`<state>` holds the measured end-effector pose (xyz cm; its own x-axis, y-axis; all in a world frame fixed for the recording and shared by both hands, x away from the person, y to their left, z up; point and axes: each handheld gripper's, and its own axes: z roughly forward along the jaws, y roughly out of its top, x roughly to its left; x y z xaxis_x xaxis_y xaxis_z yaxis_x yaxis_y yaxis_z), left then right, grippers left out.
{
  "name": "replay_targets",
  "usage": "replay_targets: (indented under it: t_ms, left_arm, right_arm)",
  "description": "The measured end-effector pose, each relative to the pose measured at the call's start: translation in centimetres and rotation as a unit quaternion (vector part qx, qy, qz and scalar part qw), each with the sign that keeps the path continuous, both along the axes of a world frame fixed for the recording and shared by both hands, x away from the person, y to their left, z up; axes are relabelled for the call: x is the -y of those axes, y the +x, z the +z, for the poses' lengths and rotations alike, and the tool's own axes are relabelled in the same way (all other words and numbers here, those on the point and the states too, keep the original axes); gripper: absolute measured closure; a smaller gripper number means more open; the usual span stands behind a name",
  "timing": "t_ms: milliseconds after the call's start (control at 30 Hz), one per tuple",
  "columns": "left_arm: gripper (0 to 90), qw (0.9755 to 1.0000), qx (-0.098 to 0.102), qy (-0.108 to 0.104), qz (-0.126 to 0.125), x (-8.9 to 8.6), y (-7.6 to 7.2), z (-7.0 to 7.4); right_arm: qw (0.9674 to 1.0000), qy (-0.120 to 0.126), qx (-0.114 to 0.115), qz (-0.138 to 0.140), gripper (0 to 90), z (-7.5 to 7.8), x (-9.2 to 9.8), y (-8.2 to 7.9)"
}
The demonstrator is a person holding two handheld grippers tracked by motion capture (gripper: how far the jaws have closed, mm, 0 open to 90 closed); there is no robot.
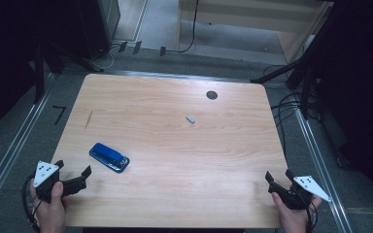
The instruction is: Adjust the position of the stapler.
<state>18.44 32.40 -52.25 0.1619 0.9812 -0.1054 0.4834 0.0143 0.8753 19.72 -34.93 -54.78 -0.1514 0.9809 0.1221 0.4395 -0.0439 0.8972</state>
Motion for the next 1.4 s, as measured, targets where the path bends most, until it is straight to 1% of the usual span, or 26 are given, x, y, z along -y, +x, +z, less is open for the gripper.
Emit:
replay_targets:
  t_ms: [100,200,233,300,333,367,433,533,567,700,733,933,1033,1200,1300,1400]
  left_arm:
    - [0.0,1.0,0.001,-0.001,0.001,-0.1,0.0,0.0]
    - [0.0,1.0,0.001,-0.002,0.0,0.0,0.0,0.0]
    - [0.0,1.0,0.001,-0.001,-0.001,0.0,0.0,0.0]
    - [0.0,1.0,0.0,0.002,-0.003,0.0,0.0,0.0]
    - [0.0,1.0,0.0,0.002,-0.003,0.0,0.0,0.0]
    - [0.0,1.0,0.001,0.002,-0.004,0.0,0.0,0.0]
    - [0.0,1.0,0.0,0.003,-0.004,0.0,0.0,0.0]
    - [0.0,1.0,-0.001,0.003,-0.004,0.1,0.0,0.0]
    - [0.0,1.0,-0.001,0.003,-0.005,0.1,0.1,0.0]
    - [0.0,1.0,0.0,0.005,-0.005,0.1,0.0,0.0]
    - [0.0,1.0,0.0,0.004,-0.005,0.1,0.0,0.0]
    - [0.0,1.0,0.001,0.008,-0.006,0.2,0.0,0.0]
    - [0.0,0.9999,0.003,0.007,-0.007,0.2,0.0,0.0]
    - [0.0,1.0,0.002,0.004,-0.006,0.1,0.0,0.0]
    - [0.0,1.0,0.002,0.006,-0.007,0.1,0.0,0.0]
    - [0.0,1.0,0.002,0.006,-0.007,0.1,0.0,0.0]
  right_arm:
    - [1.0,-0.009,0.002,0.004,21.2,0.1,-0.2,0.0]
    - [1.0,-0.002,-0.001,0.001,21.5,0.3,-0.3,0.1]
    - [1.0,-0.002,-0.001,0.002,21.5,0.4,-0.5,0.2]
    - [0.9999,-0.011,0.007,0.011,22.0,1.2,-1.3,0.3]
    - [0.9999,-0.011,0.007,0.011,22.0,1.2,-1.3,0.3]
    - [0.9997,-0.012,0.011,0.016,23.4,1.9,-2.0,0.5]
    - [0.9996,-0.011,0.013,0.025,23.6,2.4,-2.7,0.7]
    - [0.9988,-0.016,0.016,0.043,24.7,3.0,-4.1,1.1]
    - [0.9984,-0.014,0.017,0.052,24.7,3.2,-4.6,1.2]
    - [0.9963,-0.013,0.023,0.082,25.2,4.1,-6.7,1.5]
    - [0.9956,-0.017,0.023,0.09,25.7,4.3,-7.2,1.6]
    - [0.992,-0.016,0.028,0.122,26.9,5.4,-10.2,2.4]
    - [0.9894,-0.021,0.036,0.139,27.2,6.0,-11.7,2.8]
    - [0.9858,-0.024,0.034,0.163,27.5,6.4,-14.4,3.5]
    - [0.9827,-0.025,0.031,0.181,27.8,6.5,-16.1,3.8]
    - [0.9791,-0.034,0.031,0.198,28.4,6.6,-17.9,4.1]
